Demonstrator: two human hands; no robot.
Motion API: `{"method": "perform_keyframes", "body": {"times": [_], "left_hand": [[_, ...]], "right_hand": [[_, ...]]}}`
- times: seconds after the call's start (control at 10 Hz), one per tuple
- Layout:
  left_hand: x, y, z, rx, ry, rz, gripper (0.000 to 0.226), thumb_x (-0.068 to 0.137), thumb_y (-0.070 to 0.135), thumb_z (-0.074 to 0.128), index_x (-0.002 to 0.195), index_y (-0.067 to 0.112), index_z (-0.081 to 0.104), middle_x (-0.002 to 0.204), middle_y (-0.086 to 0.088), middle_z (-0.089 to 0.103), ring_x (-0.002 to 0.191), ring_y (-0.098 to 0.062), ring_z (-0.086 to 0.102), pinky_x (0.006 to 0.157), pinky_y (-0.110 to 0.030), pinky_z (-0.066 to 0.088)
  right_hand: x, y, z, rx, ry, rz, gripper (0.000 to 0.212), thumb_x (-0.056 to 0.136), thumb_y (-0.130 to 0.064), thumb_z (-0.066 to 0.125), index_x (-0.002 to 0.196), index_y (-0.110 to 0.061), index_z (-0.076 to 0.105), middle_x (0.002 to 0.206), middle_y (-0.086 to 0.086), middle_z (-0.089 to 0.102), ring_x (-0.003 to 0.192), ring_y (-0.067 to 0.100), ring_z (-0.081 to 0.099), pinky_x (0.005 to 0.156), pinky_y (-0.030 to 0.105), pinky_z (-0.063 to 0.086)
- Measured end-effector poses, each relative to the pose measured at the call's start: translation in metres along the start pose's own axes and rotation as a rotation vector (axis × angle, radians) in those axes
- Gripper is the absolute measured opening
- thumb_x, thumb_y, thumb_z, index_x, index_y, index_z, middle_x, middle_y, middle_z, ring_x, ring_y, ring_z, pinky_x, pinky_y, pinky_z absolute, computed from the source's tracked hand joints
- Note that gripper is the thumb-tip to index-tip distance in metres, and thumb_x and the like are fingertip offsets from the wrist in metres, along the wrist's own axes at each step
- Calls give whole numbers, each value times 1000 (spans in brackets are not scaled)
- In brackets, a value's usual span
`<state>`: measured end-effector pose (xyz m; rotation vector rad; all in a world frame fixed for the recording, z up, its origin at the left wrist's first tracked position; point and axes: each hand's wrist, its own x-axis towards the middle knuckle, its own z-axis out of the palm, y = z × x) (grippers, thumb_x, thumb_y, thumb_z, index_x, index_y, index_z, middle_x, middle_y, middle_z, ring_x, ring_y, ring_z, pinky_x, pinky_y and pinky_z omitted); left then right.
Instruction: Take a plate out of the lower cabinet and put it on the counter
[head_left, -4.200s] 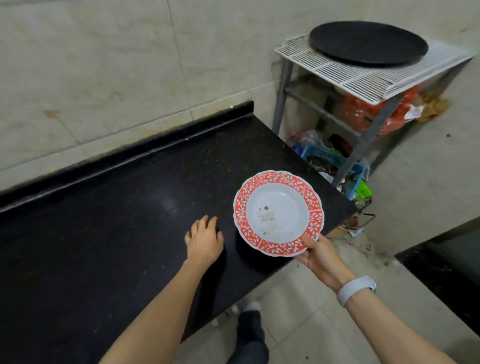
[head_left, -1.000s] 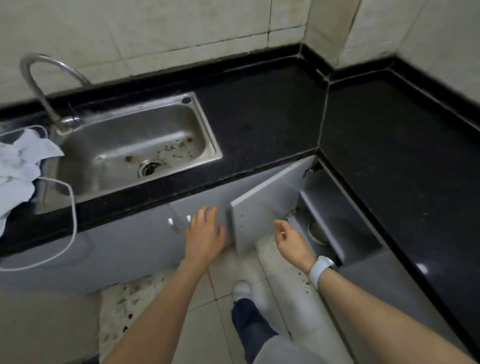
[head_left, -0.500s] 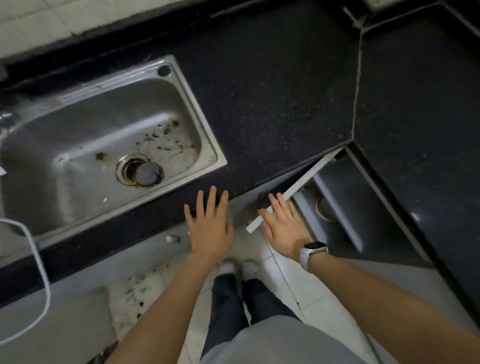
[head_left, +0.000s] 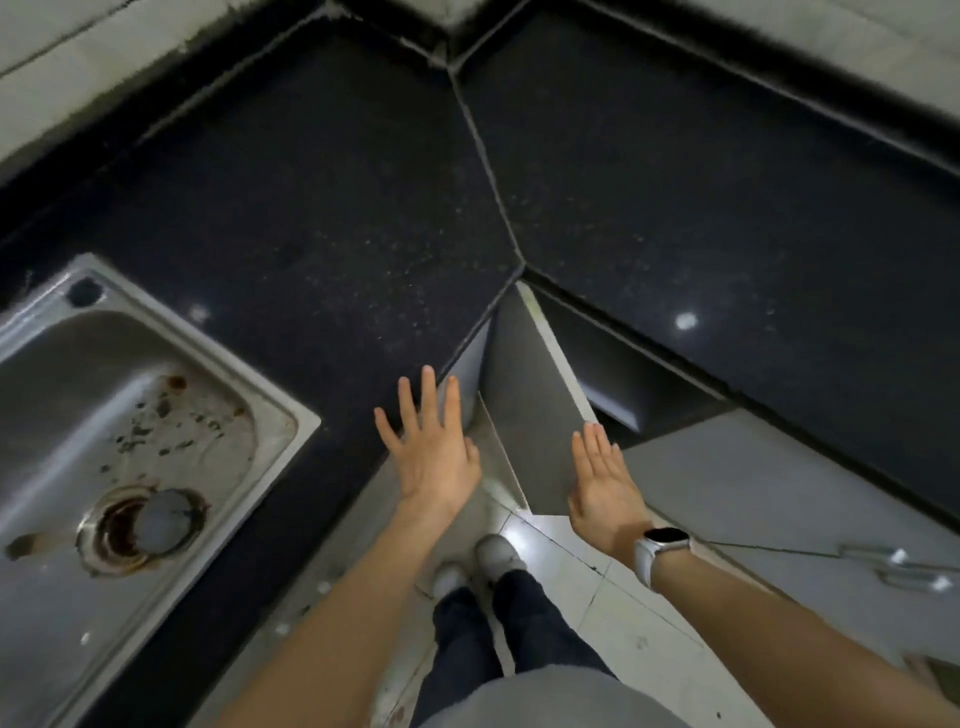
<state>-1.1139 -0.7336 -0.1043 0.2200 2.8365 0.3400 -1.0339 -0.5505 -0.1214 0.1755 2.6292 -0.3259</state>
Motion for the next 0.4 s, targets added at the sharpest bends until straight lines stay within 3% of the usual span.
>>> {"method": "perform_keyframes", "body": {"times": [0.2,0.4], "left_hand": [[42,19,4,-15,-41,-78,85,85,34,51,145,20,-8,158,-6,-9,144,-32,-11,114,-63,0],[44,26,10,-6,-31,-159,91,81,34,55,145,19,-8,158,-5,-10,144,-32,-13,113,-63,-4]], "right_hand": [[23,37,-14,70,65,115,71,88,-21,36,143,-3,-5,155,16,-12,142,30,-16,118,43,-8],[59,75,-34,160,134,199,75,86,-26,41,143,-4,-3,157,14,0,144,24,-2,120,41,1]]}}
